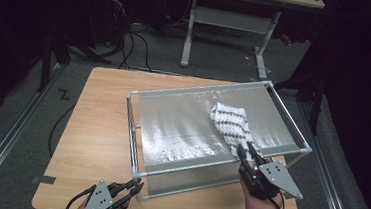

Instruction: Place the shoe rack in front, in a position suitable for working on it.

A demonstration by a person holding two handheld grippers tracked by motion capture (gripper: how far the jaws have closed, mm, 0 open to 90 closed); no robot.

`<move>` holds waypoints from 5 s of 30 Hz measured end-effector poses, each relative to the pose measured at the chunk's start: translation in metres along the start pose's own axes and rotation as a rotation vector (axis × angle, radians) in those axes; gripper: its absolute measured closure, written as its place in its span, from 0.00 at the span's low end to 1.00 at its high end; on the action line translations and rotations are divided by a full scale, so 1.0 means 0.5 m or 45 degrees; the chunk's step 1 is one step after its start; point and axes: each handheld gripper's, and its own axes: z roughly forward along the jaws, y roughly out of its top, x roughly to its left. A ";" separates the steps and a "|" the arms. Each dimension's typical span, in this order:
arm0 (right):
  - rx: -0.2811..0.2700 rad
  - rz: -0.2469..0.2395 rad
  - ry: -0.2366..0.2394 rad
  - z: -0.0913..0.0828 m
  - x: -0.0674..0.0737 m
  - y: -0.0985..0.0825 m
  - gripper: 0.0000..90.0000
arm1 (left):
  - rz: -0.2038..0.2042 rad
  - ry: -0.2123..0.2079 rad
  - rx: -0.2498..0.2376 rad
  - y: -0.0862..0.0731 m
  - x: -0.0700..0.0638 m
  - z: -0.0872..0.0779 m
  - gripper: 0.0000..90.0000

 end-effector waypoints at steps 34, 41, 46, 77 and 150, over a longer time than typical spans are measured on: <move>-0.027 -0.135 0.563 0.014 0.318 0.030 0.77 | -0.004 -0.008 -0.003 0.000 0.000 0.001 0.89; -0.032 -0.131 0.558 0.014 0.320 0.033 0.64 | -0.002 -0.009 -0.003 0.000 -0.001 0.002 0.89; -0.034 -0.099 0.547 0.019 0.316 0.044 0.48 | 0.003 -0.011 -0.003 0.000 -0.001 0.002 0.89; 0.027 -0.103 0.643 0.035 0.314 0.041 0.87 | 0.001 -0.013 0.000 0.000 -0.001 0.002 0.89; 0.425 -0.031 -0.176 0.051 -0.147 -0.189 0.85 | 0.007 0.021 0.010 0.000 0.033 0.004 0.89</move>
